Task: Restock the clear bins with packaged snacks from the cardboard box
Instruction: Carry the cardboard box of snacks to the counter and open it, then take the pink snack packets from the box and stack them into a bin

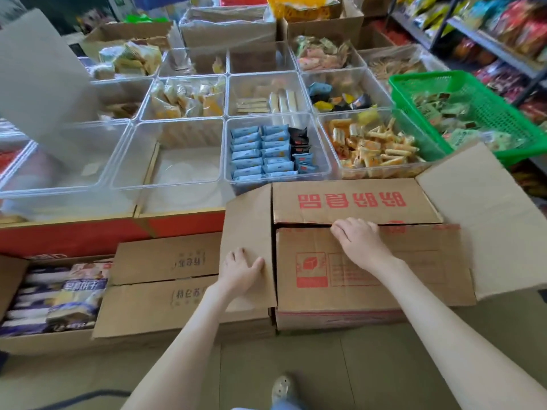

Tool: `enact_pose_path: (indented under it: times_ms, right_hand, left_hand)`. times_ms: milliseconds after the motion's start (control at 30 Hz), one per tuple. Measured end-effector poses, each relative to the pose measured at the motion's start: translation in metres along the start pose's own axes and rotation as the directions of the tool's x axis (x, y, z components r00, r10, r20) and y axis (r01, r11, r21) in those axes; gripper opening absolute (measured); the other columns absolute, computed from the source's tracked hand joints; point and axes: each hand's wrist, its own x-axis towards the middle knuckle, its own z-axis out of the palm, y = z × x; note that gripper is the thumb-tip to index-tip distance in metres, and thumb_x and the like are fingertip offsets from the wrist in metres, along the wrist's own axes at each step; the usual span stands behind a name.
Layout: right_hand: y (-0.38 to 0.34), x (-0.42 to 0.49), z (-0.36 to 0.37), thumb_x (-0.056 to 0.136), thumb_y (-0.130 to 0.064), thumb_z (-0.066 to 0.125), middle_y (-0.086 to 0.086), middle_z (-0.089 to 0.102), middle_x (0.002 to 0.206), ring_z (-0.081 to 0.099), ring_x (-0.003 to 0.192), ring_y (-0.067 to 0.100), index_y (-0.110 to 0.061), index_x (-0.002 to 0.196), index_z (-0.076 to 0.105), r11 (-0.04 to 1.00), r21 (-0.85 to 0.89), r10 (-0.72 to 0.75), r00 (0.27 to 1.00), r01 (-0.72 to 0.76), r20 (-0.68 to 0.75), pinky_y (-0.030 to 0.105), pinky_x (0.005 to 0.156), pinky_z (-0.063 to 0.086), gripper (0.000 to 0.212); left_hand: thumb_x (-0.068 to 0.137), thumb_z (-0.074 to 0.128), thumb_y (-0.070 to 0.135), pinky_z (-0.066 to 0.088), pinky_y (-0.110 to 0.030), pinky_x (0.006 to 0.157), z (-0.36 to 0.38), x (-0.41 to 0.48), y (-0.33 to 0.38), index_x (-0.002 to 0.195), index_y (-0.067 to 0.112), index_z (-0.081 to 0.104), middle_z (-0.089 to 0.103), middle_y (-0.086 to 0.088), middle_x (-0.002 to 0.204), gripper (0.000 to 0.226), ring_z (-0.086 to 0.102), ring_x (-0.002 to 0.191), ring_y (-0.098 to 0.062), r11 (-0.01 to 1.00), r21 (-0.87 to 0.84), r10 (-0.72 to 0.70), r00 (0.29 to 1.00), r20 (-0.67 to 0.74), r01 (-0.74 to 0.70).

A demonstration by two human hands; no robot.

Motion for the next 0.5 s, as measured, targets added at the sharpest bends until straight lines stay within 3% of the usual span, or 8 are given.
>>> enact_pose_path:
  times_ms: [100, 167, 267, 333, 433, 500]
  right_hand:
    - [-0.018, -0.01, -0.035, 0.102, -0.033, 0.029, 0.002, 0.058, 0.073, 0.055, 0.074, 0.025, -0.015, 0.068, 0.052, 0.997, 0.051, 0.054, 0.997, -0.051, -0.062, 0.03, 0.057, 0.033, 0.044]
    - [-0.026, -0.021, -0.053, 0.1, -0.03, 0.029, 0.003, 0.054, 0.07, 0.051, 0.067, 0.023, -0.016, 0.064, 0.046, 0.996, -0.029, 0.088, 0.996, -0.087, 0.02, 0.029, 0.051, 0.029, 0.043]
    - [-0.038, -0.059, -0.073, 0.099, -0.023, 0.025, 0.004, 0.057, 0.084, 0.049, 0.074, 0.025, -0.017, 0.068, 0.041, 0.982, -0.188, 0.041, 0.99, -0.016, 0.132, 0.032, 0.06, 0.034, 0.035]
    - [-0.04, -0.092, -0.077, 0.1, -0.014, 0.023, 0.005, 0.056, 0.093, 0.05, 0.077, 0.028, -0.013, 0.082, 0.042, 0.958, -0.274, -0.056, 0.993, 0.083, 0.106, 0.036, 0.063, 0.038, 0.026]
    - [-0.038, -0.141, -0.06, 0.101, -0.014, 0.028, 0.007, 0.052, 0.107, 0.056, 0.094, 0.03, -0.011, 0.114, 0.046, 0.973, -0.18, -0.122, 0.985, 0.142, 0.118, 0.04, 0.072, 0.047, 0.022]
    - [-0.02, -0.165, -0.032, 0.1, -0.033, 0.031, 0.008, 0.045, 0.135, 0.047, 0.12, 0.031, -0.019, 0.135, 0.04, 1.0, -0.019, -0.013, 0.956, 0.02, 0.292, 0.047, 0.096, 0.042, 0.039]
  left_hand:
    - [0.097, 0.024, 0.057, 0.015, -0.056, 0.115, -0.005, -0.018, 0.014, 0.151, 0.012, 0.013, 0.013, -0.014, 0.157, 0.072, 0.008, 0.145, -0.033, 0.998, 0.052, -0.02, 0.991, -0.129, 0.027]
    - [0.095, 0.018, 0.062, 0.002, -0.061, 0.112, -0.004, -0.036, 0.03, 0.152, 0.017, 0.014, 0.004, -0.01, 0.16, 0.072, -0.006, 0.147, -0.031, 0.996, 0.081, -0.013, 0.984, -0.177, 0.028]
    - [0.097, 0.024, 0.058, -0.009, -0.056, 0.112, 0.0, -0.06, 0.048, 0.147, 0.027, 0.031, 0.01, -0.005, 0.16, 0.06, -0.009, 0.147, -0.025, 0.979, 0.034, 0.204, 0.96, -0.191, -0.201]
    - [0.1, 0.03, 0.048, -0.006, -0.05, 0.115, 0.001, -0.076, 0.05, 0.139, 0.032, 0.044, 0.026, 0.0, 0.156, 0.045, 0.001, 0.148, -0.022, 0.923, 0.065, 0.385, 0.913, -0.136, -0.38]
    - [0.093, 0.042, 0.054, 0.003, -0.047, 0.119, 0.005, -0.102, 0.042, 0.138, 0.035, 0.045, 0.035, 0.006, 0.152, 0.049, 0.005, 0.147, -0.016, 0.824, 0.272, 0.509, 0.86, 0.029, -0.497]
    - [0.084, 0.05, 0.065, -0.006, -0.051, 0.118, 0.016, -0.117, 0.032, 0.145, 0.038, 0.032, 0.025, 0.005, 0.156, 0.069, -0.004, 0.148, -0.017, 0.744, 0.465, 0.506, 0.859, 0.079, -0.481]
